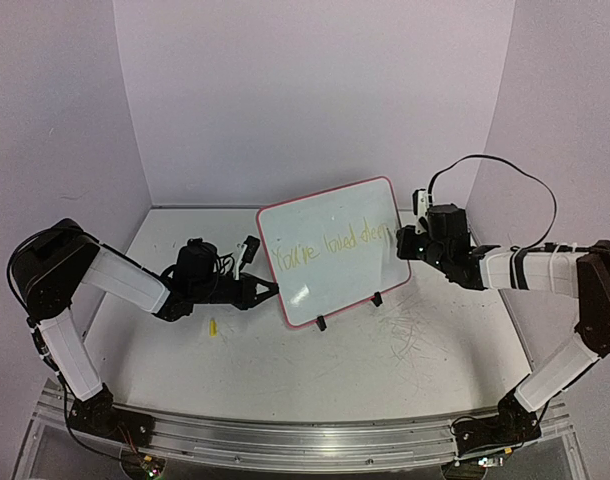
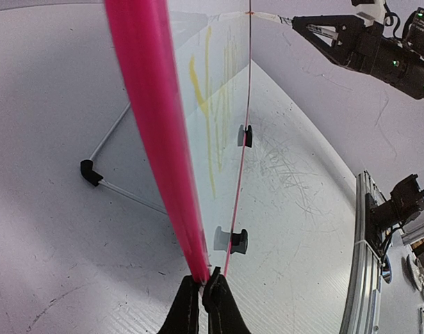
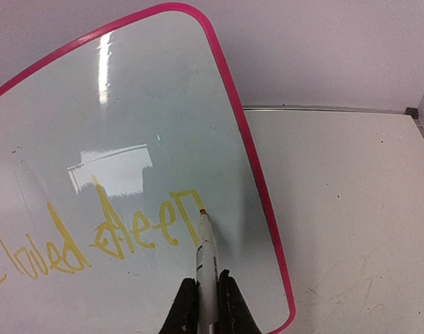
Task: Write a sentence on the whiteboard
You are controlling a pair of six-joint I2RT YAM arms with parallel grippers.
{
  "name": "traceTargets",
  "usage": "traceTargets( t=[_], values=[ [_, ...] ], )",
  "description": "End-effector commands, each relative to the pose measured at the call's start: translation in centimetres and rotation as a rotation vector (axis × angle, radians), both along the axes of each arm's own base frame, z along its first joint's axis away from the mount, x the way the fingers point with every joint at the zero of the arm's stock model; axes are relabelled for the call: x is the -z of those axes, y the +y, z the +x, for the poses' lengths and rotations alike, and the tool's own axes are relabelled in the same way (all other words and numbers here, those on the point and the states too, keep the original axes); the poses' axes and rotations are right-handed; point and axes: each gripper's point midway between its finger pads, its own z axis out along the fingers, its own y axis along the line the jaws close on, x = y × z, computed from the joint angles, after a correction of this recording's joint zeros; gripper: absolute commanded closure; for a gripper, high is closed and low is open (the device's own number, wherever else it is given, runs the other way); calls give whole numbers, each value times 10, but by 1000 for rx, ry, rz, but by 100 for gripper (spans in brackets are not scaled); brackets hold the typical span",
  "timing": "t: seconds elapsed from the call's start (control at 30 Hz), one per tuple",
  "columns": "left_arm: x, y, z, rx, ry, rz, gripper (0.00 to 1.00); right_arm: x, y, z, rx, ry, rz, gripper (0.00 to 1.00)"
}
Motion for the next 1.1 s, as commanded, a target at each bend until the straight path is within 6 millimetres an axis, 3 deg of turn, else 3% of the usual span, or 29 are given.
traceTargets(
  t=[0.0, 0.5, 0.63, 0.7, 0.77, 0.87, 1.07],
  values=[
    [21, 11, -2, -20, 51, 90, 100, -1, 12, -5, -58, 17, 35, 100],
    [24, 10, -1, -18, 56, 95, 100, -11, 16, -8, -81, 4, 40, 100],
    [23, 10, -1, -19, 54, 94, 100, -30, 2, -12, -27, -47, 32, 100],
    [23, 11, -2, -21, 54, 95, 100, -48, -8, -14, 0, -91, 39, 100],
    [24, 12, -3, -21, 54, 97, 100, -57, -14, -10, 12, -109, 44, 100],
    [26, 12, -4, -18, 57, 99, 100, -54, -15, 0, 18, -96, 39, 100],
    [24, 11, -3, -18, 54, 97, 100, -61, -1, 14, -17, -109, 56, 100]
  ],
)
